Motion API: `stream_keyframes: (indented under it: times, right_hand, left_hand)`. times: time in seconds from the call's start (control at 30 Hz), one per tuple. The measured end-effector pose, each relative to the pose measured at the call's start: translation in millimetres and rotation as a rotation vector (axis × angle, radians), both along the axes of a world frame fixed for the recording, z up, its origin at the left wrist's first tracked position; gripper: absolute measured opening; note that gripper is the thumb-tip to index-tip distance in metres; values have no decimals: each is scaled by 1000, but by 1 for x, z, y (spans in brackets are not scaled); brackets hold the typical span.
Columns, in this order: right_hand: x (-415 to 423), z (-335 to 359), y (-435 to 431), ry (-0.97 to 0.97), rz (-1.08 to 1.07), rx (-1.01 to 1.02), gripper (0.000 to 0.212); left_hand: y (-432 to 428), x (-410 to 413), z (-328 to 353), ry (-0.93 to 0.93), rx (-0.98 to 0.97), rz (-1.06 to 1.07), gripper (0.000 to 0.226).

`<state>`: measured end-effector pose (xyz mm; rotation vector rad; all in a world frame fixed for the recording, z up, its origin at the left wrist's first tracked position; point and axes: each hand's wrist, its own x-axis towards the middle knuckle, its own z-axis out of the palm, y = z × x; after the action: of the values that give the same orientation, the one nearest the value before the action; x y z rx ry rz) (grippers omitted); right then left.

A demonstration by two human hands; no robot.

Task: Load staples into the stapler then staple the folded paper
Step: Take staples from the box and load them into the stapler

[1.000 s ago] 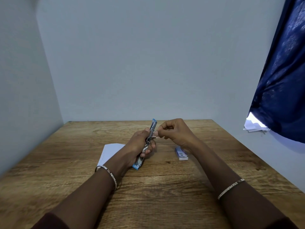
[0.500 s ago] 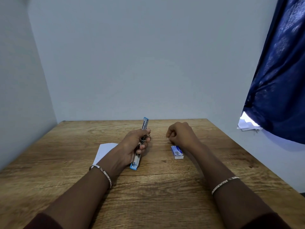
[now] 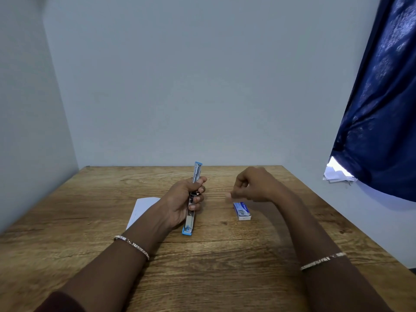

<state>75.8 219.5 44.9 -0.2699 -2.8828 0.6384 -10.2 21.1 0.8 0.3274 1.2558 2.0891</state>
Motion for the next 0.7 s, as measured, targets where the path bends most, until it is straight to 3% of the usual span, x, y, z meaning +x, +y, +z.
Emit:
stream_keyframes:
  times: [0.13,0.3,0.43,0.57,0.7]
  right_hand:
    - [16,2,2,-312,87,74,57]
    - [15,4,1,-328,131,61,59]
    - [12,4,-4,-128,137,13,54]
    - [7,5,-13,197,171,-207,57]
    - [3,3,-20,234,228,-368,64]
  left_hand:
    - [1,1,1,-3,2,19,15]
    - [1,1,1,-19,24,4,12]
    - [1,0,0,-2,26,-13,12]
    - [2,-3,-3,61,-5,-5,20]
    - [3,-4,-4,77,50,21,23]
